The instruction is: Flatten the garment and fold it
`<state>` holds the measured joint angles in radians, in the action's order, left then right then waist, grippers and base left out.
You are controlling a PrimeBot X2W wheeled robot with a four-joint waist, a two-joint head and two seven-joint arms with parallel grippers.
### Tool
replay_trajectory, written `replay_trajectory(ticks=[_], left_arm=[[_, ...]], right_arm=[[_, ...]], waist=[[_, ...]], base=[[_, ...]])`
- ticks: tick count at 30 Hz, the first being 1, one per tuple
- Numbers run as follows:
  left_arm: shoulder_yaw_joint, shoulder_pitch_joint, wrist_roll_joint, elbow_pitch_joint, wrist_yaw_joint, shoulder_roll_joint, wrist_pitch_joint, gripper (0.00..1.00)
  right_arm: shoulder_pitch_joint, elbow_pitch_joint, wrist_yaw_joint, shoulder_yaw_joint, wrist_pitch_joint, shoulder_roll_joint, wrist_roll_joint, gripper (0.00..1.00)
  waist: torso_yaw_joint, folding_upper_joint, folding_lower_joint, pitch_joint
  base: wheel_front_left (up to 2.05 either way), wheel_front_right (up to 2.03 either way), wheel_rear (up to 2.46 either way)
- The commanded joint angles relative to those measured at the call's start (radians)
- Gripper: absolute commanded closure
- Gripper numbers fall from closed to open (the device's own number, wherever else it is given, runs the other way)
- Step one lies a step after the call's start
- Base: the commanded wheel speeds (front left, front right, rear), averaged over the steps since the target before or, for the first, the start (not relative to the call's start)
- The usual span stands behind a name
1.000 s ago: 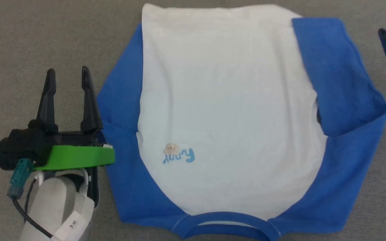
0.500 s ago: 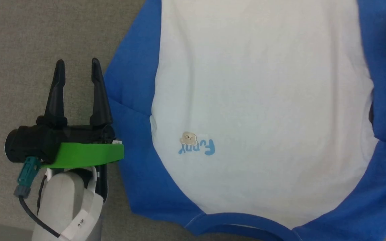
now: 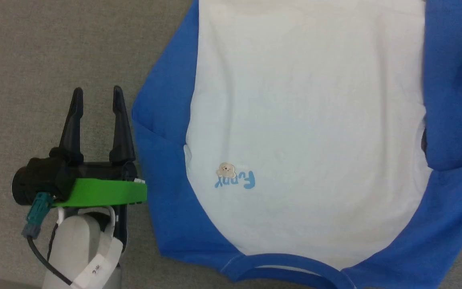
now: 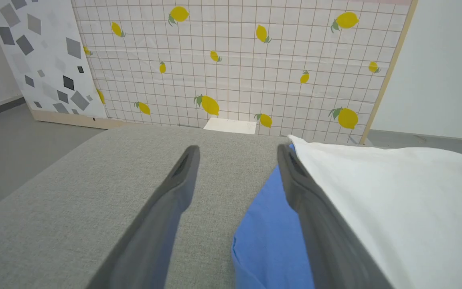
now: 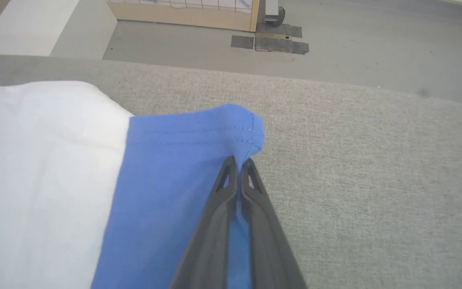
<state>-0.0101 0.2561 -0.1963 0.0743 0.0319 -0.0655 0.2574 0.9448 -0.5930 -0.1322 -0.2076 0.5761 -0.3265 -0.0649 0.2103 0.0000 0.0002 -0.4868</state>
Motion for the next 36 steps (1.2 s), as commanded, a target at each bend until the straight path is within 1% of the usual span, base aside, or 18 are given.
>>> replay_trajectory(ticks=[1,6,8,13,16,18,22,25,29,32,36], left_arm=[[0.009,-0.023,0.018,-0.003,0.006,0.004,0.004,0.0],[0.035,-0.086,0.017,-0.011,0.014,0.006,0.004,0.0],[0.042,-0.11,0.017,-0.013,0.014,0.007,0.004,0.0],[0.056,-0.158,0.016,-0.014,0.017,0.008,0.004,0.0],[0.063,-0.175,0.007,-0.004,0.016,0.009,0.004,0.0],[0.065,-0.183,0.005,0.0,0.016,0.01,0.004,0.0],[0.066,-0.191,0.003,0.0,0.02,0.01,0.004,0.0],[0.068,-0.198,0.003,-0.003,0.021,0.01,0.004,0.0],[0.074,-0.21,0.0,-0.003,0.017,0.011,0.004,0.0],[0.077,-0.216,-0.006,-0.01,0.018,0.011,0.004,0.0],[0.071,-0.213,-0.01,-0.014,0.017,0.012,0.004,0.0]], right_arm=[[-0.03,0.022,0.002,0.004,-0.018,-0.011,-0.016,1.0],[-0.14,0.137,0.002,0.029,-0.037,-0.026,-0.08,1.0],[-0.182,0.193,0.002,0.045,-0.032,-0.018,-0.114,1.0],[-0.294,0.386,0.002,0.118,-0.004,0.011,-0.225,1.0],[-0.351,0.492,0.002,0.198,0.033,0.03,-0.31,1.0],[-0.379,0.55,0.002,0.262,0.059,0.027,-0.351,1.0],[-0.419,0.62,0.002,0.393,0.117,0.038,-0.44,1.0],[-0.434,0.635,0.002,0.499,0.15,0.044,-0.479,1.0],[-0.446,0.614,0.002,0.649,0.161,0.078,-0.521,1.0],[-0.456,0.57,0.002,0.752,0.148,0.118,-0.532,1.0],[-0.471,0.476,0.002,0.851,0.11,0.171,-0.528,1.0]], waist=[[-0.074,0.0,-0.0002,0.134],[-0.127,0.0,-0.0002,0.254],[-0.142,0.0,-0.0002,0.288],[-0.16,0.0,-0.0002,0.356],[-0.155,0.0,-0.0002,0.382],[-0.146,0.0,-0.0002,0.393],[-0.119,0.0,-0.0002,0.41],[-0.099,0.0,-0.0002,0.414],[-0.079,0.0,-0.0002,0.411],[-0.064,0.0,-0.0002,0.405],[-0.045,0.0,-0.0002,0.392]], base=[[0.0,0.0,0.0],[0.0,0.0,0.0],[0.0,0.0,0.0],[0.0,0.0,0.0],[0.0,0.0,0.0],[0.0,0.0,0.0],[0.0,0.0,0.0],[0.0,0.0,0.0],[0.0,0.0,0.0],[0.0,0.0,0.0],[0.0,0.0,0.0]])
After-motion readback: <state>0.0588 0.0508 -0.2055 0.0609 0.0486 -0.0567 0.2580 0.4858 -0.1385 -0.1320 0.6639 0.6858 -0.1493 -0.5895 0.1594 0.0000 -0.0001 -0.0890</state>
